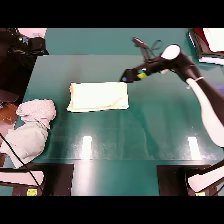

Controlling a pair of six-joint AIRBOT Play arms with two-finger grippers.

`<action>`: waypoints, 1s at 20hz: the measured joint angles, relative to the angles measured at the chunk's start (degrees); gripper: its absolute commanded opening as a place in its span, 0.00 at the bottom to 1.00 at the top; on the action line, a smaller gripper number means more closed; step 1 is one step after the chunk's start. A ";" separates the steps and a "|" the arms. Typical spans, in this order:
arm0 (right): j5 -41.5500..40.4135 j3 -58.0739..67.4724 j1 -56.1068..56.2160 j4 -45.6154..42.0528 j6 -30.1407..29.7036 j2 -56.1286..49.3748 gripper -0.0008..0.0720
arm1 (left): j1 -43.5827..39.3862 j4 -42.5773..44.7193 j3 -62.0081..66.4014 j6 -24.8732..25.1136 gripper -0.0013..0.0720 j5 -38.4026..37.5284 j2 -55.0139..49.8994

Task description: Fold the shirts.

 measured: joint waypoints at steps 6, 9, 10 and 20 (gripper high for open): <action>-4.31 -16.52 -8.39 6.14 3.43 1.77 0.96 | -0.94 -1.64 -0.11 0.20 0.05 0.04 -0.04; -8.59 -20.39 -7.50 8.98 3.48 1.46 0.96 | -2.47 -2.01 -0.20 0.35 0.05 0.24 -0.04; -9.22 -20.59 -6.82 9.90 3.26 0.79 0.96 | -3.10 -2.05 -0.20 0.55 0.05 0.35 -0.04; -4.74 -5.92 1.97 17.57 2.43 -13.99 0.22 | -7.28 -2.56 -0.20 2.45 0.05 0.28 -0.04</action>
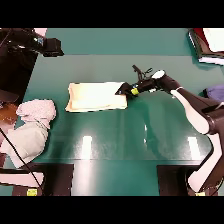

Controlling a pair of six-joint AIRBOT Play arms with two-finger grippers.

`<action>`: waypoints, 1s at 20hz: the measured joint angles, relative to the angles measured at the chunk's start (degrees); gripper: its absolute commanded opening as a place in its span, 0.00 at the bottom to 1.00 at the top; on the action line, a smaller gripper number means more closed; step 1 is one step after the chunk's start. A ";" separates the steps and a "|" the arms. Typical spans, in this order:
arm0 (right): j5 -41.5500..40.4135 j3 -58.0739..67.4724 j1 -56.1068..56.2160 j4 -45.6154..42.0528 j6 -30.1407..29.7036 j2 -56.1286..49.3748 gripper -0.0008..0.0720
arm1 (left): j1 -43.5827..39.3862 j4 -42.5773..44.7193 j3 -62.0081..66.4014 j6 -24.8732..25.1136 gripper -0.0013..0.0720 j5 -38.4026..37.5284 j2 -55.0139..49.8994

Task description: Fold the shirts.

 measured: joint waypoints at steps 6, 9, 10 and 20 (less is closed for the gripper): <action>1.90 5.64 -0.28 1.20 -2.29 -0.94 0.03 | -0.39 -2.23 0.00 0.07 0.05 -1.75 0.00; 2.14 6.45 -4.02 -2.51 -2.73 3.39 0.03 | -2.01 -3.72 0.00 0.11 0.05 -2.34 0.00; 2.45 6.47 -6.03 -4.33 -2.43 5.49 0.03 | -2.99 -4.09 0.00 0.15 0.05 -2.51 0.00; -0.33 -3.58 -40.06 -17.53 -0.11 28.22 0.03 | -15.47 -5.01 0.00 0.15 0.05 4.46 0.00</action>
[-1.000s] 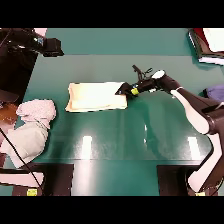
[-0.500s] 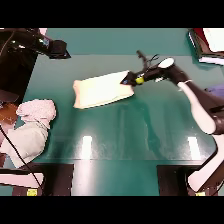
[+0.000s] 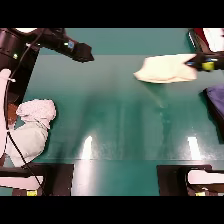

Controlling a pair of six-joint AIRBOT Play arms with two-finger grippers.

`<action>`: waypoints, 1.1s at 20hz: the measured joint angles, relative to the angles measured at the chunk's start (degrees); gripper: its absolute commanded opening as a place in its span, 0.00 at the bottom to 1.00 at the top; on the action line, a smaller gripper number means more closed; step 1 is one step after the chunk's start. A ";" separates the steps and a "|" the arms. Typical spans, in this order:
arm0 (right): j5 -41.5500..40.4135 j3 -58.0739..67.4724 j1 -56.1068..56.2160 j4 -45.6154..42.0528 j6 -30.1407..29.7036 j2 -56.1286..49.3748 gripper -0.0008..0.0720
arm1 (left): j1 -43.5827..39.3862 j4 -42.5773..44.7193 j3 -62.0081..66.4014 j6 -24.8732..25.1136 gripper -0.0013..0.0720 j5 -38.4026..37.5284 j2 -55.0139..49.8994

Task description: Fold the shirts.

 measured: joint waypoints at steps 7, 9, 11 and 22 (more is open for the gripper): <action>-5.64 -1.95 -18.75 0.04 -2.54 2.89 0.03 | -5.42 -0.02 0.00 0.00 0.05 4.92 0.00; -5.79 -1.73 -21.73 3.48 -4.79 2.99 0.03 | -5.90 0.00 0.00 0.00 0.05 5.27 0.00; -3.69 -0.44 -23.50 5.88 -6.73 3.41 0.03 | -6.14 0.00 -0.04 -0.02 0.05 5.60 0.00; 3.19 2.40 -34.38 -3.76 -6.75 11.30 0.03 | -6.40 1.16 -0.07 0.07 0.05 5.97 -0.02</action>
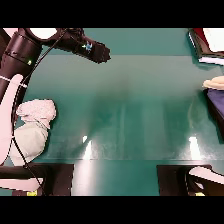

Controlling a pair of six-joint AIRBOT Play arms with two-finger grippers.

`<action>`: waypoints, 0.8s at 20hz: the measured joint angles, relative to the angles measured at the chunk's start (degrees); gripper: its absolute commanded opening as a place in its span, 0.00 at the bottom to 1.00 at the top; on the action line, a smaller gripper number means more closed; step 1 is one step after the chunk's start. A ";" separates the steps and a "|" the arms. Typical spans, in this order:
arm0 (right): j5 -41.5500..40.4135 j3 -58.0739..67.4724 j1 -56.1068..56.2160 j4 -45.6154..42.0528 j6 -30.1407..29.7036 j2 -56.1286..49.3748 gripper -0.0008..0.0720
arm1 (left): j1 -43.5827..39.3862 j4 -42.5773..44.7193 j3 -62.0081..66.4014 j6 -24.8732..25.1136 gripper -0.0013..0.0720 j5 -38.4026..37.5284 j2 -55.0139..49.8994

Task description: Fold the shirts.

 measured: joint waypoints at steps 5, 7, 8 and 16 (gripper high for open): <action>5.77 -2.73 -3.28 -12.00 1.79 0.83 0.13 | -0.02 0.55 0.00 0.59 0.05 -0.48 0.00; 7.69 -4.52 -4.24 -19.04 4.00 0.94 0.62 | -0.02 0.90 0.00 0.68 0.05 -0.92 0.00; 8.31 -5.29 -4.79 -22.60 5.40 1.01 0.78 | -0.02 0.98 0.00 0.70 0.05 -1.05 0.00; 9.70 -7.48 -8.96 -19.08 10.10 1.64 0.79 | -0.02 1.29 0.00 0.79 0.05 -1.33 0.00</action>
